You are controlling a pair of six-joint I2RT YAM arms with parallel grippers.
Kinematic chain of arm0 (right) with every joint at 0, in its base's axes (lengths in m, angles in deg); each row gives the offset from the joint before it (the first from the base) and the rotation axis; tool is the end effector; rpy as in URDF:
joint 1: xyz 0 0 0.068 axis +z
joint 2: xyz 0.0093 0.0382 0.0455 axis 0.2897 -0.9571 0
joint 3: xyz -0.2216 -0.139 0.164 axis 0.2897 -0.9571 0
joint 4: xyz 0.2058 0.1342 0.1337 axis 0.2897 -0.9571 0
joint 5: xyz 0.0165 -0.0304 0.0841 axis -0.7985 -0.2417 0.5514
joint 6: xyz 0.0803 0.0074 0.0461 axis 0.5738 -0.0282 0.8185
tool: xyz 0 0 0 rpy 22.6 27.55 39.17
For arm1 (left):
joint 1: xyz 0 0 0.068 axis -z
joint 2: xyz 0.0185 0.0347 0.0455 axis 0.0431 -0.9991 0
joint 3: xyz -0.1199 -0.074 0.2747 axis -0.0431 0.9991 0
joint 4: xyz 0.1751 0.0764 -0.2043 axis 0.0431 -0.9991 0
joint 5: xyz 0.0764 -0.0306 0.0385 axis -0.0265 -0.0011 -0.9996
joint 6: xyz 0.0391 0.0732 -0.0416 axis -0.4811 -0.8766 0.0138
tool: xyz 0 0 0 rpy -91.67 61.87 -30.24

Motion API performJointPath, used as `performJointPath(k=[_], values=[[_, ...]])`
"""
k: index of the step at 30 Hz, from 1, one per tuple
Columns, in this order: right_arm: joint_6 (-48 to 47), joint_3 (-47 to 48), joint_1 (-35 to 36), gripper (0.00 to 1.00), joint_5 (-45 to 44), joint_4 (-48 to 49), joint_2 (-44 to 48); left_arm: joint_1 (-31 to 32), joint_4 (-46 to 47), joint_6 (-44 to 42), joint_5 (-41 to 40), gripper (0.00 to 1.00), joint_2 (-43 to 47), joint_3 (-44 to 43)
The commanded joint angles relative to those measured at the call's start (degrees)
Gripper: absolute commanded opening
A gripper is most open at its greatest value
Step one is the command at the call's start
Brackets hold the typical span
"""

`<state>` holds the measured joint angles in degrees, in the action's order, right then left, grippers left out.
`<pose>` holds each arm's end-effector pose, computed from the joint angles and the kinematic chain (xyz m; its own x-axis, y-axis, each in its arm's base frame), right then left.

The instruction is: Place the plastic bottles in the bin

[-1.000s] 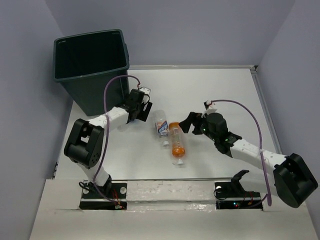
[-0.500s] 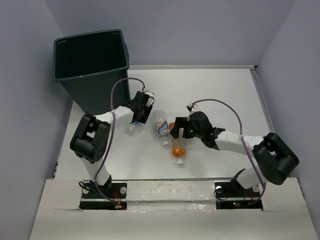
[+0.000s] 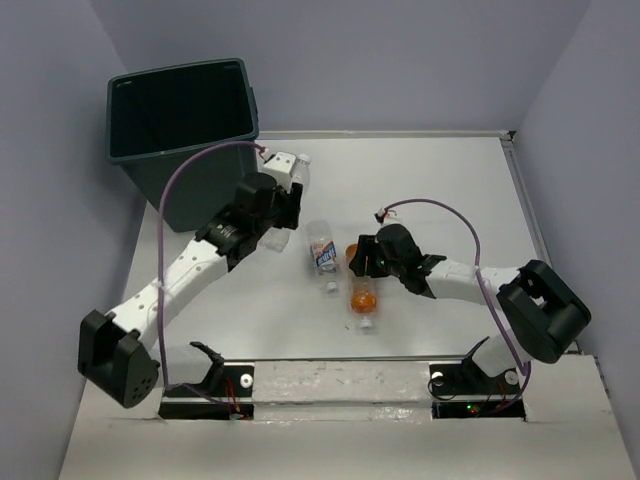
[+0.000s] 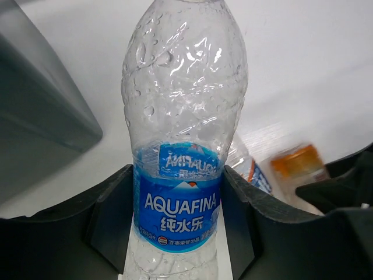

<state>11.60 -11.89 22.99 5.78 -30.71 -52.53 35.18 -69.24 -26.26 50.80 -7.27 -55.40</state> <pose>0.2677 0.2130 0.1605 -0.7131 0.0861 -0.6958 -0.2434 0.9003 0.3609 0.2995 -0.1785 0.3376 -0.3469 0.1579 -0.9245 0.4092 0.9124 0.0023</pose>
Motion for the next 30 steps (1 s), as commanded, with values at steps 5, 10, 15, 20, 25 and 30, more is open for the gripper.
performJointPath(k=[5, 10, 15, 20, 25, 30], values=[[-0.4, -0.3, 0.3, 0.41, -5.1, -1.2, 5.8, 0.3, 8.7, 3.8, 0.7, 0.48, 12.6, -10.4], [-1.5, -1.6, 0.3, 0.41, -5.5, -1.7, 11.8, -1.9, 12.9, 0.5, -12.1, 0.55, 9.5, -23.9], [-2.5, -2.6, 0.3, 0.41, -7.2, -1.7, 19.8, -13.1, 15.6, 2.2, -13.4, 0.64, 1.4, -34.3], [-5.4, -0.2, 0.3, 0.41, -7.7, -2.6, 26.4, -25.5, 16.6, 9.4, -8.6, 0.65, -8.0, -42.5], [-6.7, 5.0, 0.9, 0.41, -6.6, -2.8, 27.5, -28.7, 12.8, 10.0, -6.1, 0.97, -16.3, -51.4], [-10.8, 15.2, 0.9, 0.41, -6.4, -2.1, 22.4, -29.6, 9.5, 13.0, -1.3, 0.99, -14.7, -52.2]])
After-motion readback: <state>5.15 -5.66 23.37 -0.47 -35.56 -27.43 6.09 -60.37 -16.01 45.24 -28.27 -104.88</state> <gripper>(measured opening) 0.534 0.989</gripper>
